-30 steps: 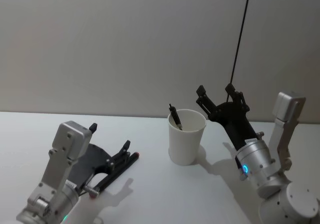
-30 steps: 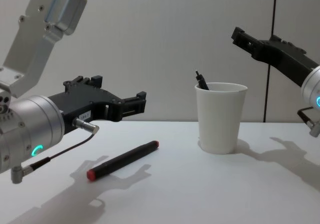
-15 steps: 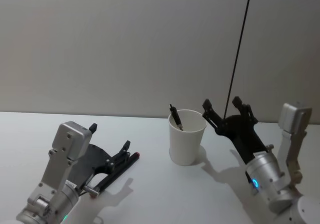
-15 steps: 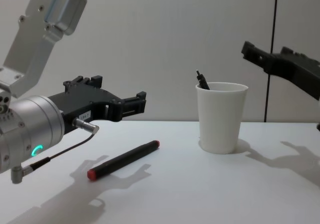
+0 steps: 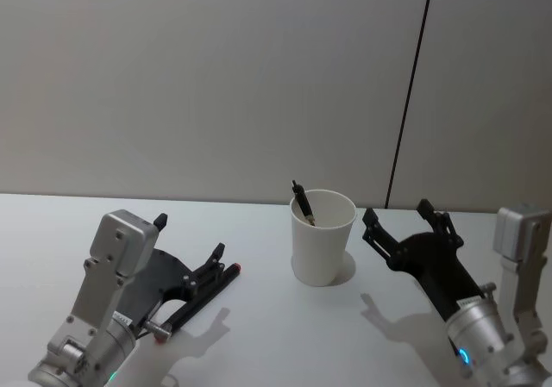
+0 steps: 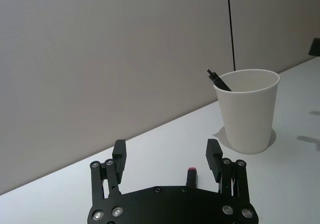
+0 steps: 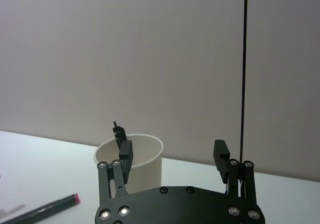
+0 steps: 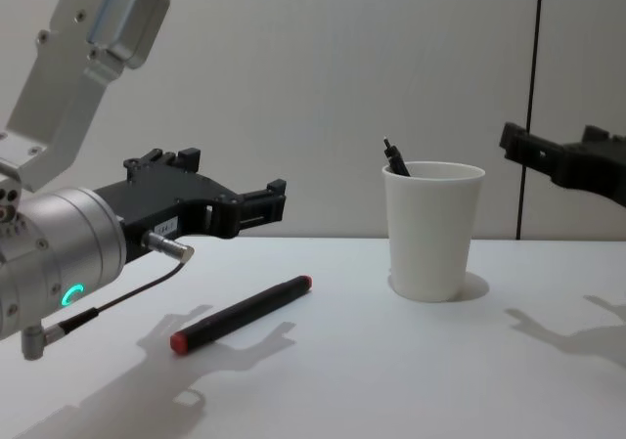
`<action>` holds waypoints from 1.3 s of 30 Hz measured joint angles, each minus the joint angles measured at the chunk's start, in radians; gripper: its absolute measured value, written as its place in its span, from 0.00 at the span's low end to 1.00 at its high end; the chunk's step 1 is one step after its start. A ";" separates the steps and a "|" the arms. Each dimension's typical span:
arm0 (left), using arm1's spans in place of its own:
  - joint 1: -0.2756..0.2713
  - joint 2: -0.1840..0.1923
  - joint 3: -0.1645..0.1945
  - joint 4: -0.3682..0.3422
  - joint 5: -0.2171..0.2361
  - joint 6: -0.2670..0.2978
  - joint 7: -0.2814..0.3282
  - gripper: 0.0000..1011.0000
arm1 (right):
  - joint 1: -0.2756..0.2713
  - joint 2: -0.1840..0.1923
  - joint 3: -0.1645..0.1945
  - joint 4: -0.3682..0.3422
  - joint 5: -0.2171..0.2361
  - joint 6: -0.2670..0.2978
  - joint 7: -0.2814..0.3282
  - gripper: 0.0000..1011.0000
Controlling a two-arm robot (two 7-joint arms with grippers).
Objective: Place the pen into the pen holder.
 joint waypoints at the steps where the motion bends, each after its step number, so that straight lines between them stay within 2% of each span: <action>1: 0.000 0.000 0.000 0.000 0.000 0.000 0.000 0.99 | -0.008 0.004 -0.001 -0.010 -0.002 0.005 -0.004 0.99; 17: 0.000 0.000 0.000 0.000 0.000 0.000 0.000 0.99 | -0.166 0.097 -0.022 -0.217 -0.042 0.117 -0.099 0.99; 22: 0.000 0.000 0.000 0.000 0.000 0.000 0.000 0.99 | -0.192 0.112 -0.025 -0.251 -0.049 0.137 -0.115 0.99; 39: 0.002 0.001 -0.004 0.000 -0.004 -0.002 -0.009 0.99 | -0.204 0.119 -0.026 -0.266 -0.052 0.145 -0.122 0.99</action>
